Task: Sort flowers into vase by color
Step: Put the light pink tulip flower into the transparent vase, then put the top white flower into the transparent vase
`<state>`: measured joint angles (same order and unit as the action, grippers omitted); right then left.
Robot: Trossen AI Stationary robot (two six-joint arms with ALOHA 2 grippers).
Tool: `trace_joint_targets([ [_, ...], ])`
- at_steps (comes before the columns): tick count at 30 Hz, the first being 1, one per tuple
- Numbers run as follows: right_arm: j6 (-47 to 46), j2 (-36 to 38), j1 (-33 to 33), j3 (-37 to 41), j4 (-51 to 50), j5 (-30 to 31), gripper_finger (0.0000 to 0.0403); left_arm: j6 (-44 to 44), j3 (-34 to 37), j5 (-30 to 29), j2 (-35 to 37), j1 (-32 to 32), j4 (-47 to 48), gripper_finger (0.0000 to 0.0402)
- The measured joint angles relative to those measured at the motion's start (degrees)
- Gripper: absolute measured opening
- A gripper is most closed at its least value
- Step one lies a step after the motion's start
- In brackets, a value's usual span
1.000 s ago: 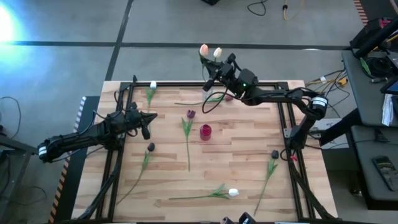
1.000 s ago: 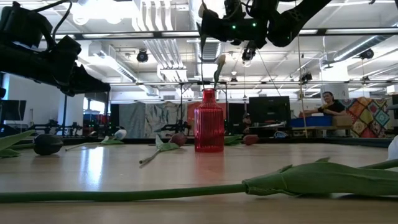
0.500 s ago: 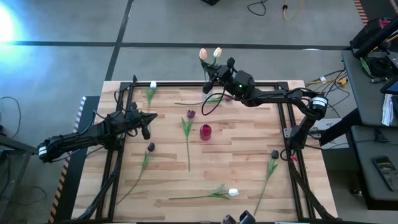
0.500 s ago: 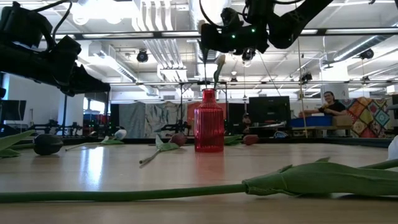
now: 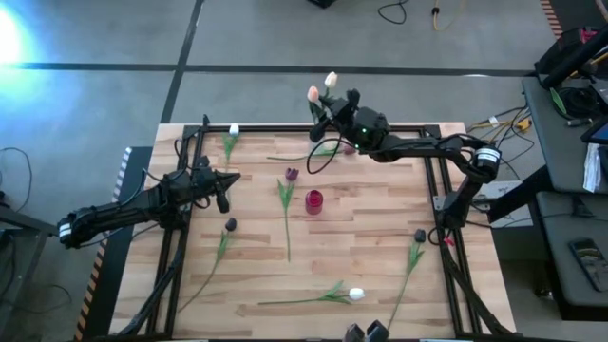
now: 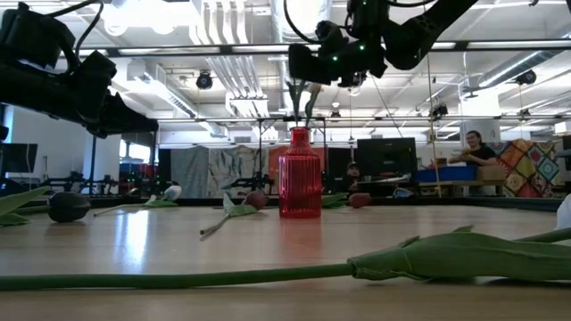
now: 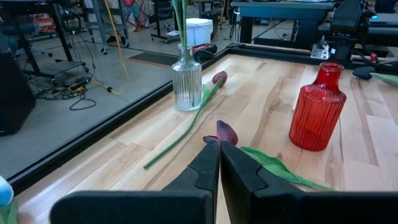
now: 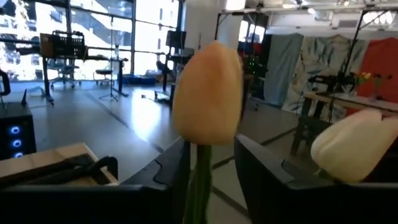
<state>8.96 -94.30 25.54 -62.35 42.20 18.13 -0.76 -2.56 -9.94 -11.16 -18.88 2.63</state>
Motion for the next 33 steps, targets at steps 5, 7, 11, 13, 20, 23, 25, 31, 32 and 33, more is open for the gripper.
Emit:
trace_joint_targets([
  [5, -0.38, 0.02, 0.0, -0.02, -4.85, 0.02, 0.0149, -0.01, 0.0, 0.01, 0.0, 0.0, 0.0, 0.0],
  [7, -0.56, 0.02, 0.0, 0.0, -7.11, 0.02, 0.0157, 0.0, 0.0, 0.0, 0.0, 0.01, -0.01, 0.0],
  [11, -1.47, 0.29, 0.0, -0.02, -10.89, 0.04, 0.0168, 0.01, 0.01, -0.01, 0.0, -0.01, 0.0, 0.0],
  [13, -1.44, 0.44, 0.0, -0.02, -12.09, 0.12, 0.0173, 0.01, 0.0, 0.01, 0.0, 0.01, -0.02, 0.0],
  [20, -1.46, 2.92, 0.0, -0.02, -18.61, 2.08, 0.0183, 0.0, -0.01, -0.01, -0.01, 0.0, -0.01, 0.0],
  [23, -1.46, 4.87, 0.0, -0.02, -22.88, 2.89, 0.0185, 0.01, -0.01, 0.01, -0.02, 0.0, -0.01, 0.0],
  [25, -1.46, 6.33, -0.02, -0.02, -25.3, 2.91, 0.0185, -0.01, 0.01, 0.01, -0.02, 0.01, 0.0, 0.0],
  [31, -2.17, 11.47, -0.02, -0.02, -32.99, 2.86, 0.0185, 0.0, 0.0, 0.0, -0.01, 0.0, -0.01, 0.0],
  [32, -2.52, 12.26, -0.04, -0.02, -34.23, 2.86, 0.0185, 0.0, 0.0, -0.01, -0.01, 0.01, 0.0, 0.0],
  [33, -3.0, 13.13, -0.04, -0.02, -35.16, 2.85, 0.0185, -0.01, -0.01, 0.01, -0.02, 0.01, 0.0, 0.0],
])
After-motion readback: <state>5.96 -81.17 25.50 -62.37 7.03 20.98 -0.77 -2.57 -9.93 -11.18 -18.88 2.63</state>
